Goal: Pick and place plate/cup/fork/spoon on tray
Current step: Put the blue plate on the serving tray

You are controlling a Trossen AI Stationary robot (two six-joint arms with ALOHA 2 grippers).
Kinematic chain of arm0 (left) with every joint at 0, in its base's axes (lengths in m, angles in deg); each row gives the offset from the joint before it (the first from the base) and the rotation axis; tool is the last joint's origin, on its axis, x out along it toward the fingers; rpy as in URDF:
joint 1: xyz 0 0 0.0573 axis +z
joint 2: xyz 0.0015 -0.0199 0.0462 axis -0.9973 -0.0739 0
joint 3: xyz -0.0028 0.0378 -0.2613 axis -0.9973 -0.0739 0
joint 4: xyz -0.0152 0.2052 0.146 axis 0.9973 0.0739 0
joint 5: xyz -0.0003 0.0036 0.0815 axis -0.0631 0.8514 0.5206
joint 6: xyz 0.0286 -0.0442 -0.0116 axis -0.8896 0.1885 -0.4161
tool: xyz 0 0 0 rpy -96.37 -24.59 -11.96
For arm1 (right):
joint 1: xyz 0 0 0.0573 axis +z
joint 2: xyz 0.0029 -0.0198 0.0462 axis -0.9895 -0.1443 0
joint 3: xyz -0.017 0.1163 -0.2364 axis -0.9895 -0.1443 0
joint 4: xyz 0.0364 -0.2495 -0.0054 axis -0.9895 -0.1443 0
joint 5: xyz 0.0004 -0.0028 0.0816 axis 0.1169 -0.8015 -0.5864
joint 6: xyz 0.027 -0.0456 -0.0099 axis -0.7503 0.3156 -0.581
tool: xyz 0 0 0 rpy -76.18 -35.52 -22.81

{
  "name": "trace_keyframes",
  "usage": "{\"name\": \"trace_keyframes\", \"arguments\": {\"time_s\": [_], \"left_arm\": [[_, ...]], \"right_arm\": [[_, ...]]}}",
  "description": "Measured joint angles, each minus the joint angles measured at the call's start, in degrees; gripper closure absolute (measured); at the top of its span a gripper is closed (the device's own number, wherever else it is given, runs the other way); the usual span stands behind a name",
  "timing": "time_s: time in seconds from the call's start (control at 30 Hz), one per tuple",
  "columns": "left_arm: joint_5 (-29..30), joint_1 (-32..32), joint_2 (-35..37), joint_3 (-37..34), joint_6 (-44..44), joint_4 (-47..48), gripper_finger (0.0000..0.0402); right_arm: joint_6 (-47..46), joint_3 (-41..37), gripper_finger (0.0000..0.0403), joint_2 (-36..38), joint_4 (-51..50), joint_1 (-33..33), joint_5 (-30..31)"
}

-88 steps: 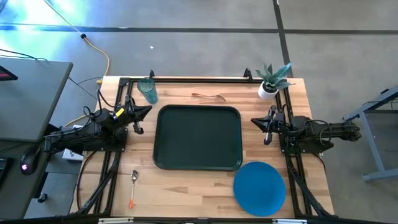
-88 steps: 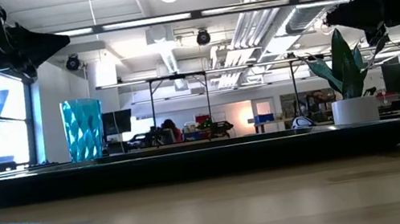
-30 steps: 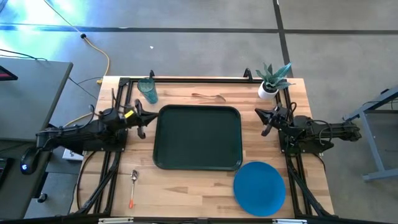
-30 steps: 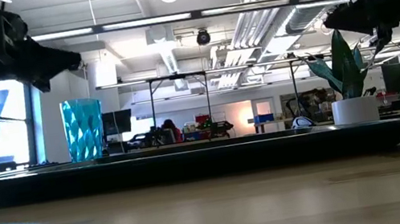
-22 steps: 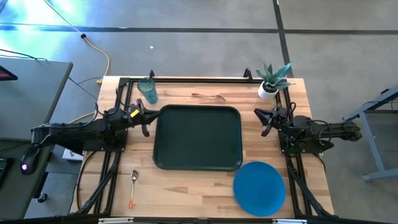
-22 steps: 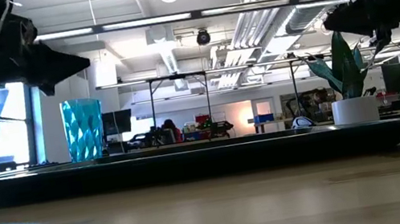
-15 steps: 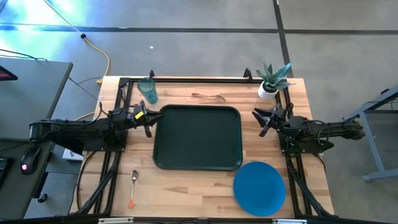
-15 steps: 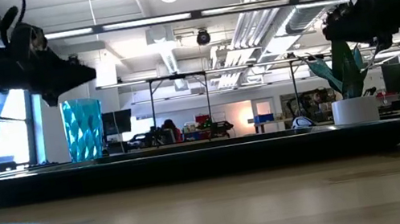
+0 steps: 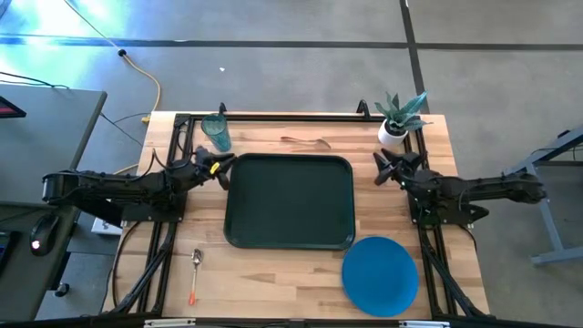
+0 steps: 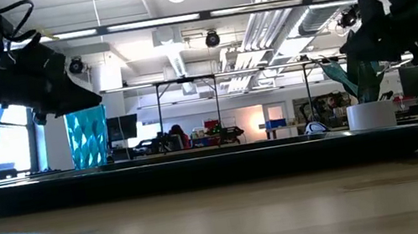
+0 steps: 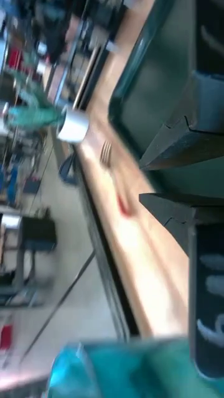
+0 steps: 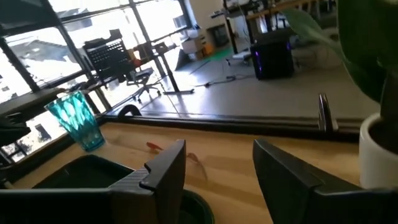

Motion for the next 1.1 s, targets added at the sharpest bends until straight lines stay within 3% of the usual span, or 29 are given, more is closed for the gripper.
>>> {"name": "trace_keyframes", "arguments": {"time_s": [0.23, 0.53, 0.77, 1.1], "left_arm": [[1.32, 1.38, 0.0, 0.01, -2.03, -3.72, 0.0339], [-6.93, 1.14, -1.74, 0.02, -2.01, -10.89, 0.0323], [-6.97, -0.35, -9.6, 3.11, -3.23, -15.74, 0.0299], [-7.89, -0.5, -25.57, 15.15, -8.22, -15.49, 0.0298]], "right_arm": [[-10.47, 0.0, 0.0226, -5.92, 0.87, -1.27, -2.17], [-11.55, 0.0, 0.0226, -10.65, 6.92, -1.3, -8.21], [-10.08, 0.02, 0.0226, -13.39, 9.98, -1.3, -6.72], [-10.03, 0.02, 0.0226, -14.22, 10.27, -1.3, -6.07]]}}
